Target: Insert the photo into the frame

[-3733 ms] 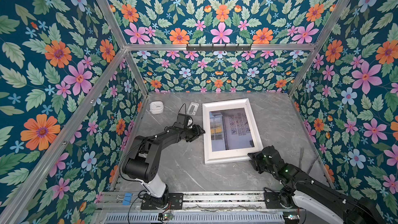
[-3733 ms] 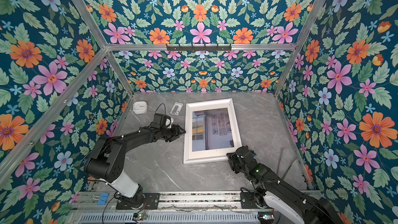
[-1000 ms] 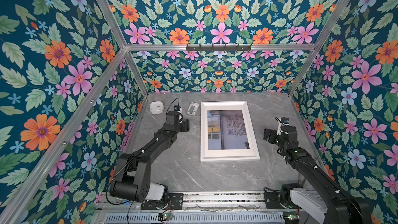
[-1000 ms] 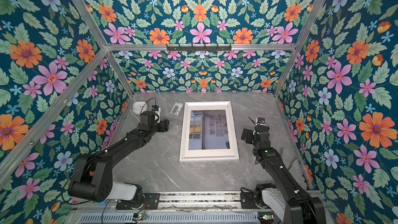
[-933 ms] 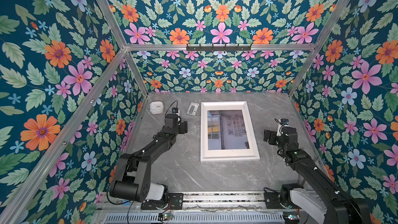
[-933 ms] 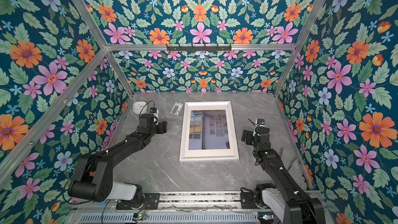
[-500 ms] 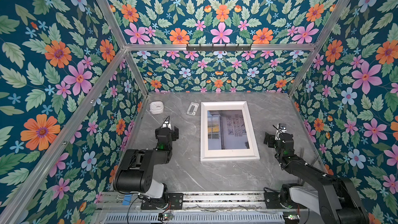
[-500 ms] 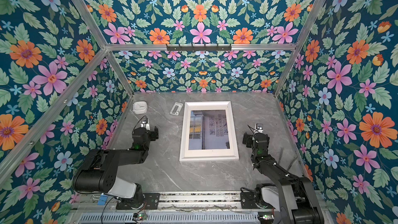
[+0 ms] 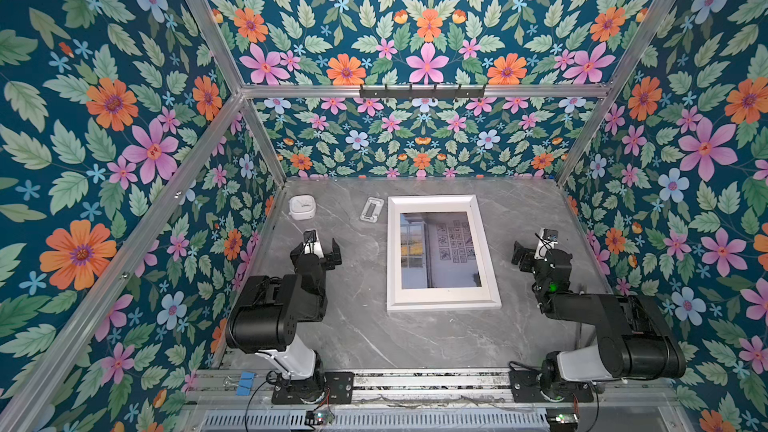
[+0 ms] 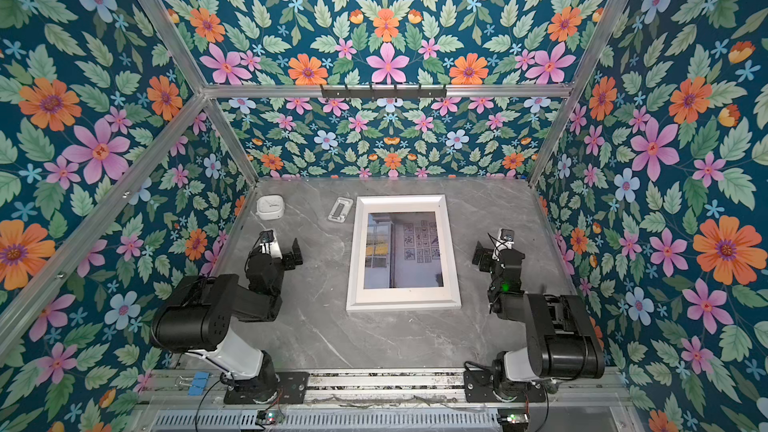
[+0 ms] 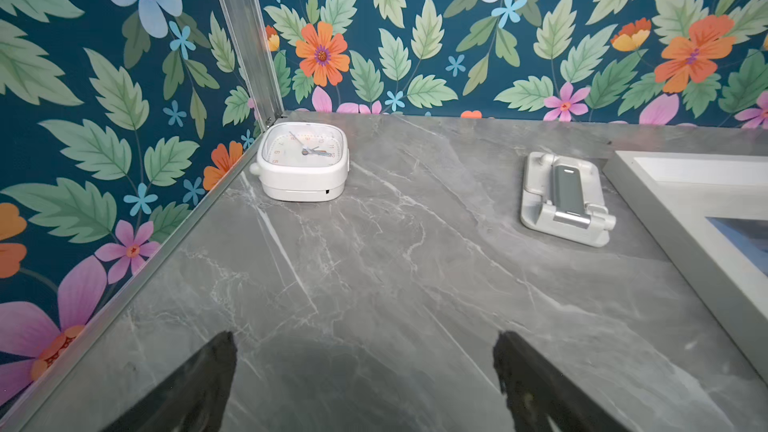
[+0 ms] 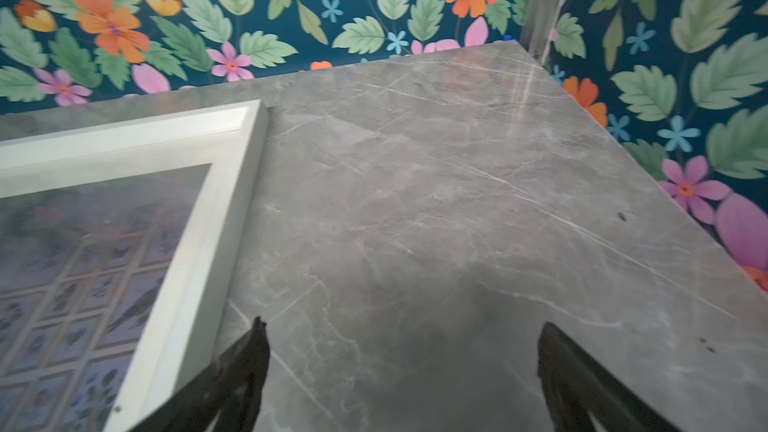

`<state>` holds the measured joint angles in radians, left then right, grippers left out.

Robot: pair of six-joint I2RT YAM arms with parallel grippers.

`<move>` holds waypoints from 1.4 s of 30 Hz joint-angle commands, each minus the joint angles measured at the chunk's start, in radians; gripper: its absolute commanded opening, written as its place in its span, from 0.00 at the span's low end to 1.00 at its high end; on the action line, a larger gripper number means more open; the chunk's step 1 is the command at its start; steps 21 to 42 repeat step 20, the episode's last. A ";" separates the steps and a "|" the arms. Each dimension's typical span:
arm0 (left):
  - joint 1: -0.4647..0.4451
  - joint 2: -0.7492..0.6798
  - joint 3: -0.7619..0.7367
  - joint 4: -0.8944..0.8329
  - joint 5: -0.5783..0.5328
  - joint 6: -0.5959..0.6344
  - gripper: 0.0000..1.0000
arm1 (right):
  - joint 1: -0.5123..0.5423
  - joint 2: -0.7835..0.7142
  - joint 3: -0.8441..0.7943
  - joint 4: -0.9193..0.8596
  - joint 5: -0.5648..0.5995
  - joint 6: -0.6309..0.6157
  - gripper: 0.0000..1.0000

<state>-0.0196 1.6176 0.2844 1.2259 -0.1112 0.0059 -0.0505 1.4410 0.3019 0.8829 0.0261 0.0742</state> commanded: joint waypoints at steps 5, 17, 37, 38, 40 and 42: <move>0.002 -0.002 -0.001 0.034 0.014 -0.011 1.00 | -0.001 -0.004 0.002 0.008 -0.026 0.003 0.99; 0.003 -0.002 -0.001 0.033 0.014 -0.010 1.00 | 0.001 -0.005 0.012 -0.012 -0.034 -0.005 0.99; 0.002 -0.002 -0.001 0.033 0.014 -0.009 1.00 | 0.000 -0.005 0.013 -0.014 -0.037 -0.005 0.99; 0.002 -0.002 -0.001 0.033 0.014 -0.009 1.00 | 0.000 -0.005 0.013 -0.014 -0.037 -0.005 0.99; 0.002 -0.002 -0.001 0.033 0.014 -0.009 1.00 | 0.000 -0.005 0.013 -0.014 -0.037 -0.005 0.99; 0.002 -0.002 -0.001 0.033 0.014 -0.009 1.00 | 0.000 -0.005 0.013 -0.014 -0.037 -0.005 0.99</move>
